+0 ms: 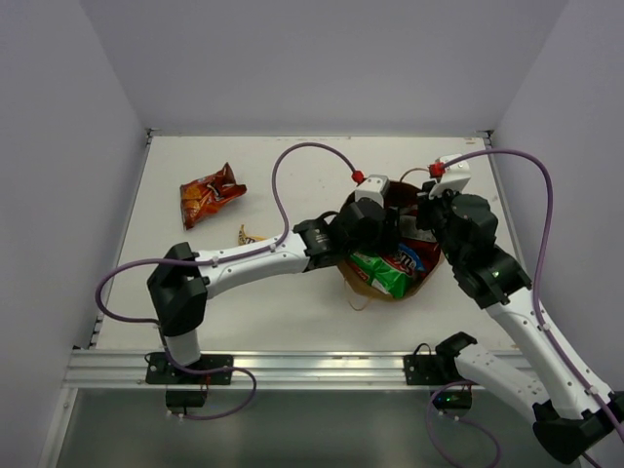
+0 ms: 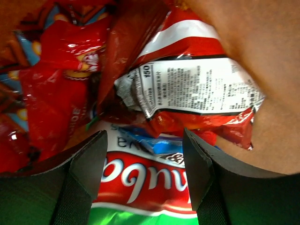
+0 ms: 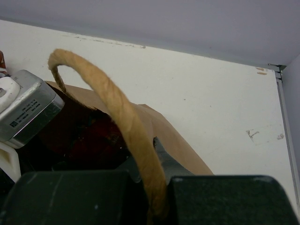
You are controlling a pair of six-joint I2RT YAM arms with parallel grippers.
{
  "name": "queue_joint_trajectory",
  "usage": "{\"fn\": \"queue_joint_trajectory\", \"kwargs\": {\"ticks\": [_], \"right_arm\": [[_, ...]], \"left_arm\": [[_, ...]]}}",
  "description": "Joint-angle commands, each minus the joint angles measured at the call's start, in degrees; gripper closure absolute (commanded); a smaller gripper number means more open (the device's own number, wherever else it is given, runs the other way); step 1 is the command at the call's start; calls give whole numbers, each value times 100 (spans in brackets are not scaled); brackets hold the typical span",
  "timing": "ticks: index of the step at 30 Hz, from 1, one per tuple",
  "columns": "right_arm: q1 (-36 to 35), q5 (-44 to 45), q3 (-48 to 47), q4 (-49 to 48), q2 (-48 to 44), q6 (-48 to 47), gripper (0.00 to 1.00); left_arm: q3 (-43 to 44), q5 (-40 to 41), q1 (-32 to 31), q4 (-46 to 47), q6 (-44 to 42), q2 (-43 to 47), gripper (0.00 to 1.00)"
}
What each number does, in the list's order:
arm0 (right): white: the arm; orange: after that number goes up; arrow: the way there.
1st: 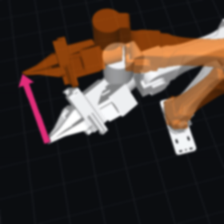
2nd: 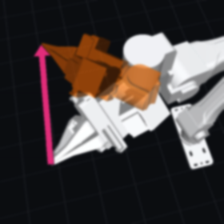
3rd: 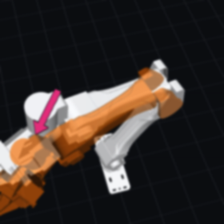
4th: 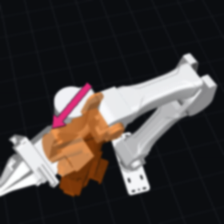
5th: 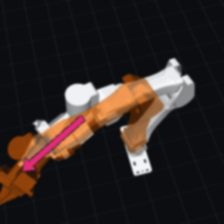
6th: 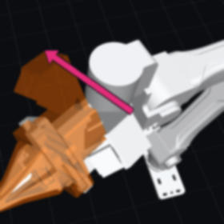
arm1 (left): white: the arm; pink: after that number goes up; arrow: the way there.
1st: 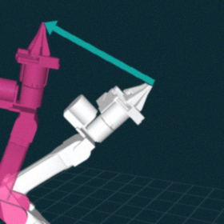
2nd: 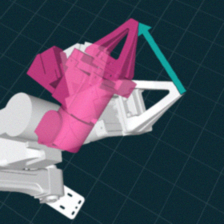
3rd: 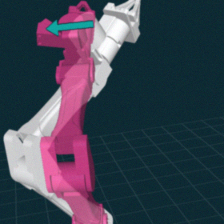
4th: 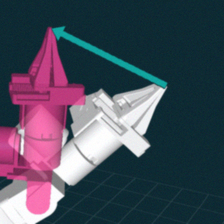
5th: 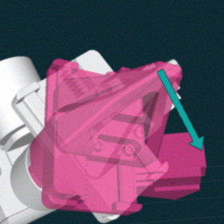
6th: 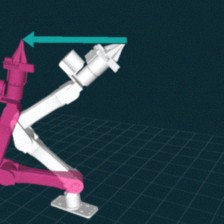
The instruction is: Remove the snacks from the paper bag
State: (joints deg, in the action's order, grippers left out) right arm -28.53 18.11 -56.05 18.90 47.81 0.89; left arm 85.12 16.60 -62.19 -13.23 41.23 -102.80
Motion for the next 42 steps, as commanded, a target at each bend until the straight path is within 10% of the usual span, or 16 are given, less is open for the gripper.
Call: {"fn": "queue_joint_trajectory", "kwargs": {"ticks": [1,8,18,32,42], "right_arm": [[6,9,77,97,-97,78,99],[6,-9,94,132,-97,114,99],[6,70,112,132,-123,61,99],[14,483,121,141,-105,-36,100],[6,492,147,141,-202,-36,100]], "left_arm": [[180,-148,41,356,289,-204,30],[198,-359,41,471,447,-433,39],[-118,-192,41,410,447,14,97],[-22,98,146,-1433,-466,2552,100],[-1294,1390,2236,-2728,-1293,4154,100]]}}
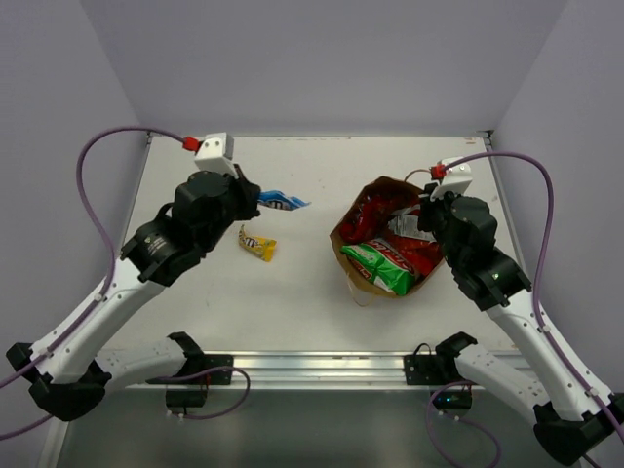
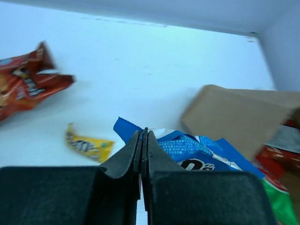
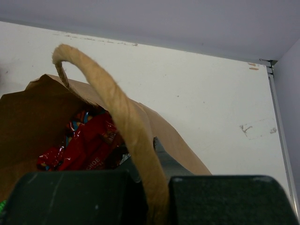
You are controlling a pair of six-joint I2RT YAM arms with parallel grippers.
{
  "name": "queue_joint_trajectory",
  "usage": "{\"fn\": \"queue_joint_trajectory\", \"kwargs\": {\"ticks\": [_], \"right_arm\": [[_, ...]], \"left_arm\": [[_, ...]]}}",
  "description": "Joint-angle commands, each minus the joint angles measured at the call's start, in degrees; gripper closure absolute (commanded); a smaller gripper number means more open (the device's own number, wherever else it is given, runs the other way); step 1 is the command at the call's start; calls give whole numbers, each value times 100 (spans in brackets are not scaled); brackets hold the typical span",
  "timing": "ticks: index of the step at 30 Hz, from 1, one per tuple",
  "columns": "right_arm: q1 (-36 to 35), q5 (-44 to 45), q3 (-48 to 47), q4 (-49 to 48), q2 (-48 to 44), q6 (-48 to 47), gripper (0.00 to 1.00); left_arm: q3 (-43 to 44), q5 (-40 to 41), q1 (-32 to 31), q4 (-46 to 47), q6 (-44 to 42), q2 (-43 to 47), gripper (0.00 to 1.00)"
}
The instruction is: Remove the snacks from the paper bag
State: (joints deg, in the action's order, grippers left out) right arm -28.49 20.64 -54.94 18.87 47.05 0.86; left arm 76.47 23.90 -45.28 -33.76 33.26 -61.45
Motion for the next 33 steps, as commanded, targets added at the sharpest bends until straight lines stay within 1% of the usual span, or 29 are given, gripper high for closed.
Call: {"fn": "queue_joint_trajectory", "kwargs": {"ticks": [1,2,4,5,7,8,10,11,14,15,16,18,19,20,22,23,24,25,26,27,28,29,31,32,33], "right_arm": [[1,221,36,143,-117,-34,100],[1,229,27,160,-117,-25,100],[10,212,27,169,-126,-7,100],[1,195,44,169,-126,10,100],[1,177,71,161,-134,28,100],[1,159,106,134,-126,37,100],[1,142,124,125,-91,63,100],[1,133,132,125,-82,72,100],[1,115,167,82,-55,81,100],[1,98,159,73,-47,89,100],[1,106,167,73,-38,89,100],[1,98,168,73,-29,90,100],[1,106,168,73,-29,89,100],[10,107,150,81,-46,55,100],[10,142,124,99,-55,37,100],[1,159,80,116,-73,19,100],[1,159,54,134,-90,10,100],[1,151,27,143,-99,10,100],[1,133,-34,169,-99,10,100],[1,107,-61,178,-117,19,100],[10,80,-96,187,-108,19,100],[1,80,-148,213,-108,10,100],[1,63,-227,239,-108,10,100],[1,54,-254,248,-99,-16,100],[1,62,-272,248,-99,-25,100]], "left_arm": [[-535,634,772,-728,-556,19,100],[-667,520,1210,-737,-679,10,100],[-1158,292,1695,-703,-802,-25,100],[-1343,-57,2228,-598,-968,-129,100],[-1878,-332,2732,-509,-1119,-270,100],[-2038,-464,3118,-431,-1233,-480,100],[-2380,-491,3375,-377,-1286,-709,100],[-2460,-544,3550,-255,-1347,-902,100],[-2549,-650,3762,-132,-1383,-1272,100],[-2558,-632,3780,-70,-1401,-1360,96],[-2497,-615,3798,-17,-1418,-1517,88],[-2348,-693,3807,-60,-1418,-1668,71],[-2269,-824,3807,-78,-1418,-1668,66],[-2207,-1069,3798,-87,-1392,-1625,55],[-2005,-1447,3781,-96,-1357,-1319,41],[-1926,-1728,3676,-96,-1296,-1186,25],[-1725,-1783,3553,-96,-1243,-1037,17],[-1601,-1836,3404,-105,-1199,-775,12],[-1461,-1889,3020,-105,-1068,-659,8],[-1189,-1880,2798,-96,-980,-545,5],[-1074,-1898,2561,-35,-883,-387,4],[-968,-2046,2141,27,-699,-342,4],[-775,-2239,1735,367,-496,-201,5],[-739,-2319,1315,509,-339,-183,9],[-704,-2337,1119,641,-242,-183,10]]}}
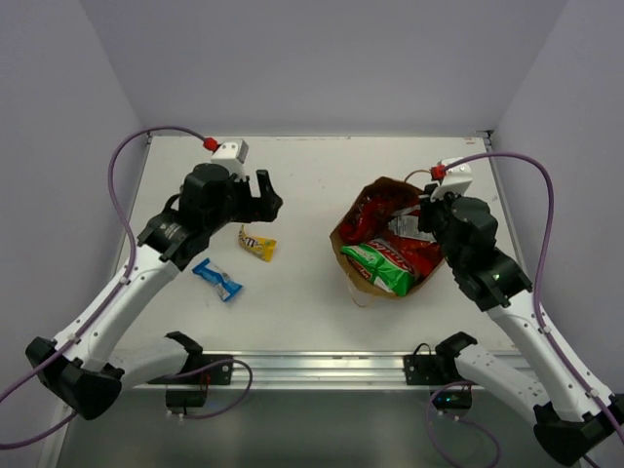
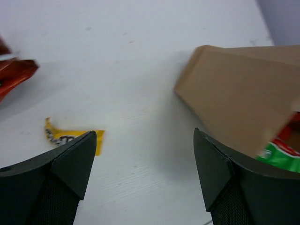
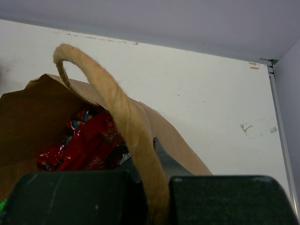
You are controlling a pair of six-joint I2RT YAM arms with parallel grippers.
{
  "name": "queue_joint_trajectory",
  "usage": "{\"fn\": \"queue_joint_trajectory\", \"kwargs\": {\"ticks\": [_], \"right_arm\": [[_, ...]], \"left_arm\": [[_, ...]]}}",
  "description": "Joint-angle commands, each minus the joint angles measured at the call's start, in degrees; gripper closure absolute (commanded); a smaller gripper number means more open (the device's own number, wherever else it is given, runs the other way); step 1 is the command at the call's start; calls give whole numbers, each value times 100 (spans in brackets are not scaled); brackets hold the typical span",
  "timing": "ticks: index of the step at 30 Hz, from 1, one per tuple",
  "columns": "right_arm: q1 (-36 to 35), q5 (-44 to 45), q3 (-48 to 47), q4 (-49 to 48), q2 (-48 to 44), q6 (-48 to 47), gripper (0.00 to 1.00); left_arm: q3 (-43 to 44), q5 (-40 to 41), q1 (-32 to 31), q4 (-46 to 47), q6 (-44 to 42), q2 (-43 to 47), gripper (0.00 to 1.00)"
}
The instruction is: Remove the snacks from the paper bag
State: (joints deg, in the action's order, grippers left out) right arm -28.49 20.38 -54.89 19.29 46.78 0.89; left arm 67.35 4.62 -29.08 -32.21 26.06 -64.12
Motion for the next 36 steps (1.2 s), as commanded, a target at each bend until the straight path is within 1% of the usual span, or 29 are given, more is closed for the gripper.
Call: {"fn": "queue_joint_trajectory", "kwargs": {"ticks": [1,3,4,6,7,8,10,11,14,21,25,27,31,36], "right_arm": [[1,80,-302,207,-64,-44,100],[1,97,-329,207,-56,-45,100],[1,106,-338,216,-64,-45,100],[1,133,-364,216,-64,-45,100],[1,141,-382,224,-73,-45,100],[1,142,-390,224,-90,-45,100],[1,124,-434,224,-91,-45,100],[10,115,-443,242,-73,-45,100],[1,63,-531,312,-29,8,100],[10,-17,-540,286,-12,43,100],[1,-52,-496,268,-20,87,100],[10,-104,-478,242,-29,114,100],[1,-201,-452,242,-47,166,100],[1,-245,-373,189,-82,201,100]], "left_arm": [[278,-436,-902,748,574,40,12],[401,-436,-1309,961,768,-65,17],[480,-366,-1728,1136,821,-222,18],[770,-234,-2109,1269,918,-425,19],[866,-60,-2293,1400,953,-661,20],[972,64,-2652,1462,997,-785,22],[1209,475,-2979,1664,1050,-1163,25],[1262,600,-3268,1726,1093,-1278,29],[1447,1021,-3621,1963,1146,-1770,33],[1834,1532,-3657,2087,1234,-2982,33],[2001,1770,-3631,2157,1199,-3404,34],[2080,1875,-3596,2157,1208,-3572,32],[2168,1885,-3351,2104,1357,-3967,27],[2273,1753,-3315,2350,1331,-4275,27]]}}
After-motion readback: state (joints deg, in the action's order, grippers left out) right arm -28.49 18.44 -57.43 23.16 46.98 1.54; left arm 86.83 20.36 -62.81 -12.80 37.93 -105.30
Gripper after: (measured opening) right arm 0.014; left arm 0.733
